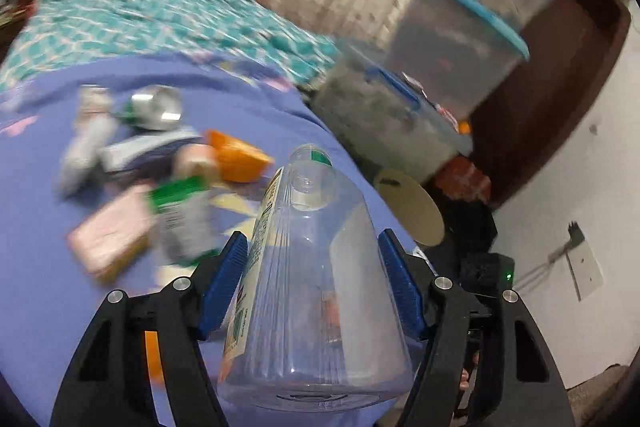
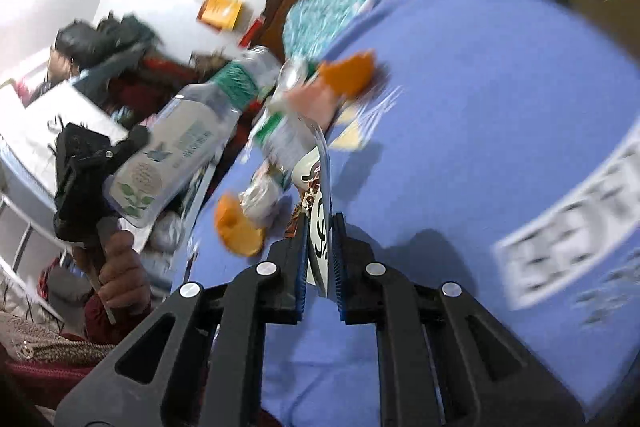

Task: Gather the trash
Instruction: 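Carry the bottle to the beige bin with the left gripper while the right gripper grasps a white packet, then open both grippers over the beige bin, dropping the bottle and packet, then grasp an orange peel with the left gripper while the right grasps the green-white snack packet, then carry both items over the beige bin and open both grippers, then grasp the crumpled white tissue with the left gripper while the right grasps the pink paper cup, then carry the tissue and cup over the beige bin and open both grippers, then grasp the pink medicine box with the left gripper while the right grasps an orange peel, then carry the box and peel over the beige bin and open both grippers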

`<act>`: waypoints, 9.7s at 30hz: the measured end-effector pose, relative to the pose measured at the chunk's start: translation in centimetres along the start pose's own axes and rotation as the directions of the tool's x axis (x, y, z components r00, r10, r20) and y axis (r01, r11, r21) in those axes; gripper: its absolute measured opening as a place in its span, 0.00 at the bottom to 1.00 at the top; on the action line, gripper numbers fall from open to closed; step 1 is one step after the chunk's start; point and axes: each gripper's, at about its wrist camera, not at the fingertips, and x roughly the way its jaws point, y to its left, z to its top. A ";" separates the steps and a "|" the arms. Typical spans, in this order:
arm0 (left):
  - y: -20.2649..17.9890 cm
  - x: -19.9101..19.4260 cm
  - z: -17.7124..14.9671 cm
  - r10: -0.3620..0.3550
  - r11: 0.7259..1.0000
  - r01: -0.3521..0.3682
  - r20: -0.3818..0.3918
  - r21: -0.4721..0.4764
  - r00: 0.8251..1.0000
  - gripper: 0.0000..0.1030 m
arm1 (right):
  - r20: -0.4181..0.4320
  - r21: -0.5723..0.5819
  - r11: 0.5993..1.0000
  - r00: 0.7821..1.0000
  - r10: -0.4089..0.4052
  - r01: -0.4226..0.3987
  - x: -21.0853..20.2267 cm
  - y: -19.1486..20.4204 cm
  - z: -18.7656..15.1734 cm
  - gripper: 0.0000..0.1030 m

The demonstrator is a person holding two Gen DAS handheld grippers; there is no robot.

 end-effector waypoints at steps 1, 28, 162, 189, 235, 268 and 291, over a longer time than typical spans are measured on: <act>-0.9 2.0 0.6 -0.027 1.000 0.027 -0.033 0.003 0.999 0.62 | 0.029 0.004 1.000 0.999 -0.017 0.016 -1.1 -0.8 0.5 0.13; -16.0 25.6 5.9 -0.110 0.975 0.162 -0.303 0.152 0.947 0.88 | 0.489 0.269 0.836 0.681 -0.546 0.478 -16.5 -11.4 7.6 0.72; 9.8 -3.2 -10.5 0.091 0.986 -0.109 -0.135 -0.128 0.987 0.39 | -0.092 -0.115 0.935 0.933 -0.347 0.336 25.6 9.3 8.3 0.45; -17.6 28.2 5.6 -0.141 0.945 0.242 -0.393 0.220 0.909 0.40 | 0.361 0.265 0.812 0.727 -0.584 0.520 -14.2 -13.4 10.7 0.30; 1.5 5.5 10.7 0.135 0.990 -0.129 0.093 -0.065 0.987 0.81 | 0.307 -0.147 0.838 0.830 -0.466 0.525 -5.9 -4.3 15.3 0.72; 12.9 5.4 -2.6 0.447 0.890 -0.425 -0.134 0.164 0.885 0.60 | -0.093 -0.291 0.894 0.920 -0.380 0.340 20.5 4.5 11.3 0.32; -13.1 24.0 -0.2 0.094 0.908 0.052 -0.324 0.415 0.941 0.59 | 0.352 0.226 0.828 0.749 -0.561 0.513 -13.4 -11.0 9.8 0.25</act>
